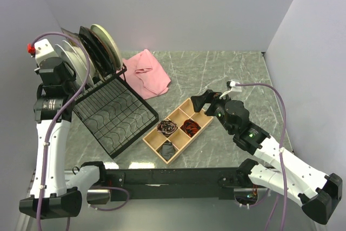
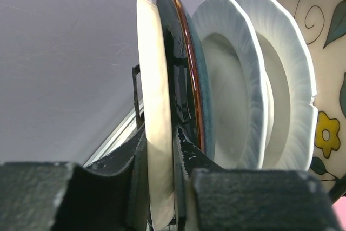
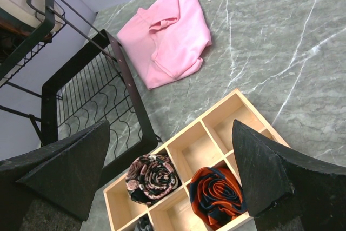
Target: Unload the plates from the dish rack
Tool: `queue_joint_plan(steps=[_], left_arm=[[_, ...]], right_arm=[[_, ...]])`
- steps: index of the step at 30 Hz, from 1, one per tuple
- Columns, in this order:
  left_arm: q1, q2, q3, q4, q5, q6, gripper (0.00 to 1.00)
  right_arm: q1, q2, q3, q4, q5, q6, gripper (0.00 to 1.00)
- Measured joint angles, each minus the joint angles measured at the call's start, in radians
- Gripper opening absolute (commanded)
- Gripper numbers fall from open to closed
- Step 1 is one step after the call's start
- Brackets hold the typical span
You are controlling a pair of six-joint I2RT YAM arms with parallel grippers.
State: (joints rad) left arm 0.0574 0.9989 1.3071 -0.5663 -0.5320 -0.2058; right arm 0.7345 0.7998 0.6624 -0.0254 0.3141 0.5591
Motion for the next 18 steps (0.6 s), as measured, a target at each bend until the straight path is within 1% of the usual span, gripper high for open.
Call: queue_joint_plan(steps=[1,2,3,13,18], left_arm=[[0.0,0.0,0.0,0.002,0.0,-0.001,0.1],[0.0,0.0,0.0,0.002,0.0,-0.002,0.02],[0.0,0.001,0.0,0.001,0.0,-0.002,0.01],[0.001,0.026,0.056,-0.056,-0.002,-0.009,0.01],[0.0,0.027,0.114,-0.094,0.024,-0.01,0.01]], right_arm=[[0.0,0.0,0.0,0.0,0.0,0.0,0.99],[0.0,0.0,0.0,0.0,0.0,0.0,0.99],[0.0,0.0,0.0,0.0,0.0,0.0,0.99],[0.0,0.0,0.0,-0.002,0.0,0.0,0.99],[0.0,0.001,0.0,-0.002,0.001,0.0,0.99]])
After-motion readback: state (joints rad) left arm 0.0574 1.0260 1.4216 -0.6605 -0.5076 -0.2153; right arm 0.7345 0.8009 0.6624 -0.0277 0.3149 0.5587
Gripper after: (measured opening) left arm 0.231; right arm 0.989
